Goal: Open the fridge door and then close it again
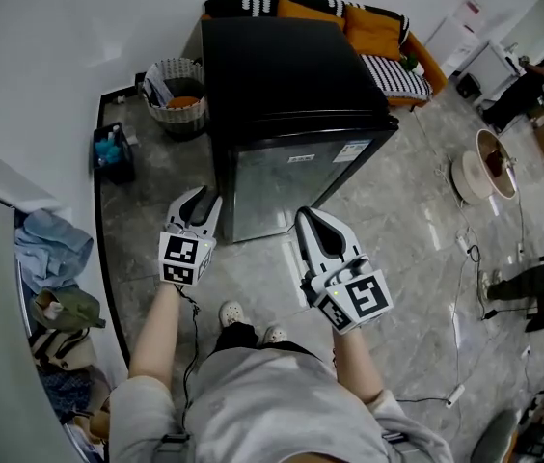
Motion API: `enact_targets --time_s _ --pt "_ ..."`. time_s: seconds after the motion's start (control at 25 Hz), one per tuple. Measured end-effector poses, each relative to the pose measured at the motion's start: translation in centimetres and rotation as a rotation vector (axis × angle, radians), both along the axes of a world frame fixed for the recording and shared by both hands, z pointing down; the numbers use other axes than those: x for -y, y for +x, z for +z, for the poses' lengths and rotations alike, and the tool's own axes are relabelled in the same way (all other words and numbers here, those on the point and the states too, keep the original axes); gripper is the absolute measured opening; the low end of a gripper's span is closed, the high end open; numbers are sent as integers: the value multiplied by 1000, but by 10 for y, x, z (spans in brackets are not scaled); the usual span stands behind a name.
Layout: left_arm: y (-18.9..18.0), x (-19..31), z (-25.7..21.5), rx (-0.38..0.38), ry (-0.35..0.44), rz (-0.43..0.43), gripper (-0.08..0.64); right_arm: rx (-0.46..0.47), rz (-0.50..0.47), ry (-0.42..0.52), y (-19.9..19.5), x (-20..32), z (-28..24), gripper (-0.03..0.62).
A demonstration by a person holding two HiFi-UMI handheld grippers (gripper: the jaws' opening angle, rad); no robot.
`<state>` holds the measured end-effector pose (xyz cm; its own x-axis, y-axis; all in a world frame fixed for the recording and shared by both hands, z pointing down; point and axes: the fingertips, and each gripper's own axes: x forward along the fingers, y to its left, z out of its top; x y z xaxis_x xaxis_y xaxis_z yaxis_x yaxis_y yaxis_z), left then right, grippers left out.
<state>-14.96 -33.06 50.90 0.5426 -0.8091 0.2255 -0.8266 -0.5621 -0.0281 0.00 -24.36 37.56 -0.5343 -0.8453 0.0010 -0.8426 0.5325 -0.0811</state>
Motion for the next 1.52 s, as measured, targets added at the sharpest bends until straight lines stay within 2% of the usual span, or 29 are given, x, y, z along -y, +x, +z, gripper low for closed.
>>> enact_targets --time_s 0.32,0.56,0.88,1.04,1.32,1.52 --pt "4 24 44 38 -67 72 141 -17 71 -15 8 4 4 17" --pt "19 32 52 38 -81 150 143 -24 102 -38 13 6 12 17" --pt "26 33 56 35 -89 202 143 -31 117 -53 14 5 19 17" --pt "22 35 55 -16 -99 203 117 -35 125 -61 15 1 22 17" --pt "23 35 57 -6 -170 150 98 -10 157 -64 24 -4 26 17" --pt "22 33 58 29 -181 127 91 2 168 -63 26 -11 26 17"
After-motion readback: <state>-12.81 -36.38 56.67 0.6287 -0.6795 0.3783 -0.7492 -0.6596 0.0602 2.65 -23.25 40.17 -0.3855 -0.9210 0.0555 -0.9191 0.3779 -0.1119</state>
